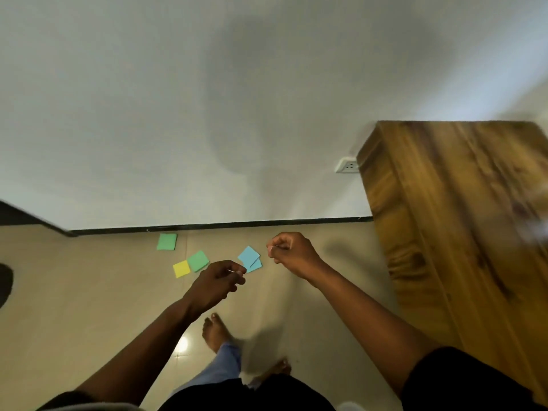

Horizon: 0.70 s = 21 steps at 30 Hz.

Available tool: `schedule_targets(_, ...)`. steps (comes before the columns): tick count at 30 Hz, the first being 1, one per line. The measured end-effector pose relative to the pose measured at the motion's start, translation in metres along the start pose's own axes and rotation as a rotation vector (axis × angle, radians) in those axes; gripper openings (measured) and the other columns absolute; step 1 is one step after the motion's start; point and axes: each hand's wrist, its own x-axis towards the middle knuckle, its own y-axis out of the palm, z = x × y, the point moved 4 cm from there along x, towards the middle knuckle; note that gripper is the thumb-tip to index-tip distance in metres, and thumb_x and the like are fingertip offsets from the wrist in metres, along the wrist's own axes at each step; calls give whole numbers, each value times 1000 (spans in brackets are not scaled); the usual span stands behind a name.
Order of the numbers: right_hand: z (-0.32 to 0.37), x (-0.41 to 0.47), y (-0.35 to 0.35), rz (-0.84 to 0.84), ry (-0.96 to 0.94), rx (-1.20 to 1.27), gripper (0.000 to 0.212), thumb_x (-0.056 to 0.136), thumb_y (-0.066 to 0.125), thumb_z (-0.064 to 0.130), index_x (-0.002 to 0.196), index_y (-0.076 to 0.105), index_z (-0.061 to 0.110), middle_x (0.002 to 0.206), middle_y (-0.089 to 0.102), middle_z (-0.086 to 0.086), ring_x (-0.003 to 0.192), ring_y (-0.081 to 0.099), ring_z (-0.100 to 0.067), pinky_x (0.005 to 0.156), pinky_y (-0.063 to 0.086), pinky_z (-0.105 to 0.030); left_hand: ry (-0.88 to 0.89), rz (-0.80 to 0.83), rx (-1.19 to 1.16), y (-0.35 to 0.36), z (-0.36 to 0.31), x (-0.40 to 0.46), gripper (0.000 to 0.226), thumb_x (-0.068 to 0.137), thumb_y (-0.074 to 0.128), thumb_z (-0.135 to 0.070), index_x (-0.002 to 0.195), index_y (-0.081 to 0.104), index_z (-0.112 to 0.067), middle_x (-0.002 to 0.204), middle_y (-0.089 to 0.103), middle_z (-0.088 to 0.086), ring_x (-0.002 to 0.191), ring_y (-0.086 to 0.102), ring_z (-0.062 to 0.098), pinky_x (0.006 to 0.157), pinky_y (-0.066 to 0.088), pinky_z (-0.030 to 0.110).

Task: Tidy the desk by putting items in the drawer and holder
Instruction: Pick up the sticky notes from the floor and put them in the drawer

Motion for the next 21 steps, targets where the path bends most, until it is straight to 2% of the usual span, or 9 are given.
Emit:
schedule_targets(2, 2, 26, 20, 24, 23, -49, 7, 92, 68, 25, 93, 75, 23, 108, 75, 3, 100, 71, -16, 87, 62, -36, -1, -15, 28, -17, 13, 15, 15, 100, 57, -19, 104, 70, -25, 100, 76, -3, 87, 68, 12, 73, 52, 24)
schedule_targets(5, -2, 61, 47, 32, 85, -111, 8, 90, 68, 27, 93, 75, 25, 109, 75, 1, 97, 72, -16, 83, 59, -33, 2, -34, 114, -41, 36, 42, 13, 98, 60, -25, 102, 70, -34, 104, 74, -11, 94, 68, 9, 88, 56, 34)
schedule_targets(8, -15, 95, 78, 23, 138, -140, 10, 89, 70, 26, 97, 76, 24, 109, 75, 2, 100, 71, -15, 84, 56, -30, -19, -30, 151, -56, 66, 72, 15, 99, 60, -26, 105, 69, -36, 109, 72, -13, 98, 67, 6, 94, 55, 34)
schedule_targets(12, -49, 149, 126, 47, 148, -228, 13, 89, 70, 25, 101, 75, 22, 110, 75, 1, 104, 68, -18, 91, 56, -32, -82, -26, 119, -57, 123, 125, 19, 99, 58, -22, 111, 69, -32, 111, 72, -9, 101, 67, 7, 92, 55, 32)
schedule_targets(15, -86, 194, 168, 102, 139, -316, 19, 91, 67, 25, 108, 74, 20, 112, 74, -1, 105, 67, -21, 89, 53, -30, -164, -23, 53, -44, 174, 168, 19, 100, 58, -25, 112, 69, -35, 112, 72, -8, 100, 68, 9, 89, 58, 34)
schedule_targets(18, -130, 243, 214, 179, 132, -381, 25, 92, 63, 25, 115, 72, 17, 117, 72, -3, 109, 65, -23, 89, 49, -28, -228, -38, 6, -27, 231, 213, 22, 101, 56, -22, 117, 69, -30, 115, 71, -8, 100, 67, 8, 86, 57, 29)
schedule_targets(21, -180, 293, 259, 218, 129, -423, 29, 92, 60, 22, 118, 70, 14, 120, 70, -6, 111, 63, -27, 93, 51, -33, -285, -72, -36, -12, 297, 258, 26, 101, 55, -20, 124, 67, -27, 120, 69, -6, 95, 64, 1, 75, 51, 18)
